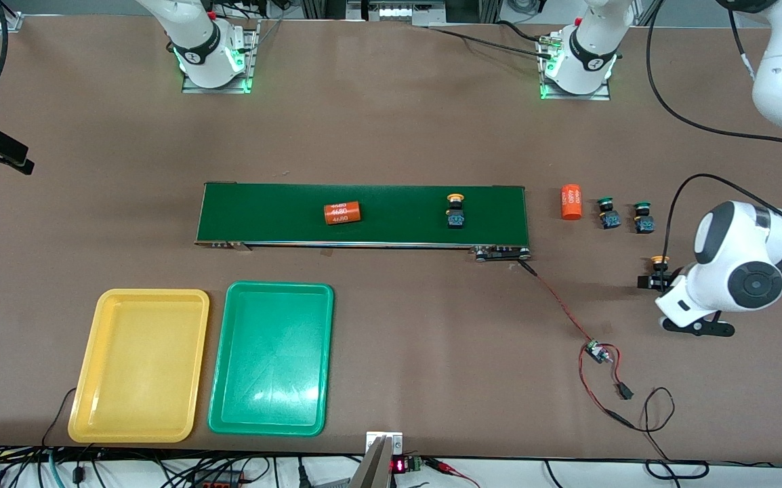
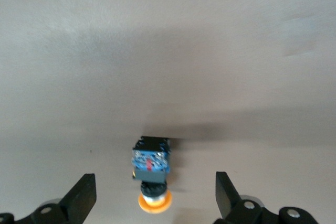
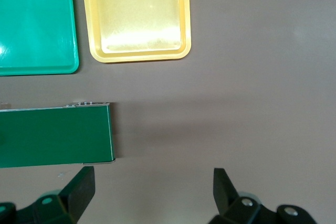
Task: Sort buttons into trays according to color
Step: 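Move the left gripper back and grasp the second orange-cap button, then place the button on the conveyor while the right gripper reaches the belt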
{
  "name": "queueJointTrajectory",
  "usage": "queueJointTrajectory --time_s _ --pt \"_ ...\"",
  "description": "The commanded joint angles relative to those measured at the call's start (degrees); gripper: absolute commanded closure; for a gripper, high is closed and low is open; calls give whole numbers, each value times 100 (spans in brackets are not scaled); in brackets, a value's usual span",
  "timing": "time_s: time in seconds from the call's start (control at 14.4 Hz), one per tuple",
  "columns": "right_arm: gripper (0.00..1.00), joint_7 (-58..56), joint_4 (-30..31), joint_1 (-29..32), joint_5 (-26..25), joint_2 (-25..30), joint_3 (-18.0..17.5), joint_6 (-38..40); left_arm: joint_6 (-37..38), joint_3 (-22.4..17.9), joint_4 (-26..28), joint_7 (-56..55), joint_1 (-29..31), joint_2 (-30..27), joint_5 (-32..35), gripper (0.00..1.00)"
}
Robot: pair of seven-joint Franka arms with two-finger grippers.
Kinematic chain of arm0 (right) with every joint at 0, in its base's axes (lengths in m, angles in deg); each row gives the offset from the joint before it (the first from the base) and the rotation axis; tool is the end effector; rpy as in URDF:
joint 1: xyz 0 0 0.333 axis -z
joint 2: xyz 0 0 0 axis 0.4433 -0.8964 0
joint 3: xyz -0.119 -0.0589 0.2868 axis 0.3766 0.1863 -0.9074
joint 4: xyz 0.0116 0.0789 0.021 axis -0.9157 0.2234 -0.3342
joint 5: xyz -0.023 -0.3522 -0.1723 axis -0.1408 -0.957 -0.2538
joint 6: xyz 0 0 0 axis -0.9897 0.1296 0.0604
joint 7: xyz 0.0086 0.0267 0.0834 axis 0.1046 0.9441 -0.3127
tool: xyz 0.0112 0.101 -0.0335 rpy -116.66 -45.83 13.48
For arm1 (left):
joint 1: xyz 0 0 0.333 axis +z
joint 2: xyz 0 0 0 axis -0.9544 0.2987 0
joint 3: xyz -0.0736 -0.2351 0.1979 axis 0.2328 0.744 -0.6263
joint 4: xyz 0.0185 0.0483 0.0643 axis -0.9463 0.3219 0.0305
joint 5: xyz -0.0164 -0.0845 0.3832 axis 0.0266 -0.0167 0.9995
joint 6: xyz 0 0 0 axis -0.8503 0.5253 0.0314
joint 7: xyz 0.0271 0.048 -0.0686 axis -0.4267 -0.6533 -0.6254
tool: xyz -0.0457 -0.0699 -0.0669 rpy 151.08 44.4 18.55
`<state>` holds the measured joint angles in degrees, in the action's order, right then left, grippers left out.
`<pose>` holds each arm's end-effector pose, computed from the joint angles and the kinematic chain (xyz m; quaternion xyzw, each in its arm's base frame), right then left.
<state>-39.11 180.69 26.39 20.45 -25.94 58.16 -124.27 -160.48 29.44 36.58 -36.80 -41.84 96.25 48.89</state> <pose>0.5587 -0.0600 0.6098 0.9990 -0.0320 -0.0067 0.0297 0.6739 0.0869 0.2229 -0.9875 0.0416 0.1222 0.0900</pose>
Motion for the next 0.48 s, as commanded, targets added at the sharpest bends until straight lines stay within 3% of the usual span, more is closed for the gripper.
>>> queueJointTrajectory --time_s 0.0,0.42 --pt "0 -5 118 37 -52 127 -12 -38 -85 74 9 127 121 191 146 0" --pt "0 4 118 37 -8 109 -12 -91 -76 -40 167 417 306 437 137 0"
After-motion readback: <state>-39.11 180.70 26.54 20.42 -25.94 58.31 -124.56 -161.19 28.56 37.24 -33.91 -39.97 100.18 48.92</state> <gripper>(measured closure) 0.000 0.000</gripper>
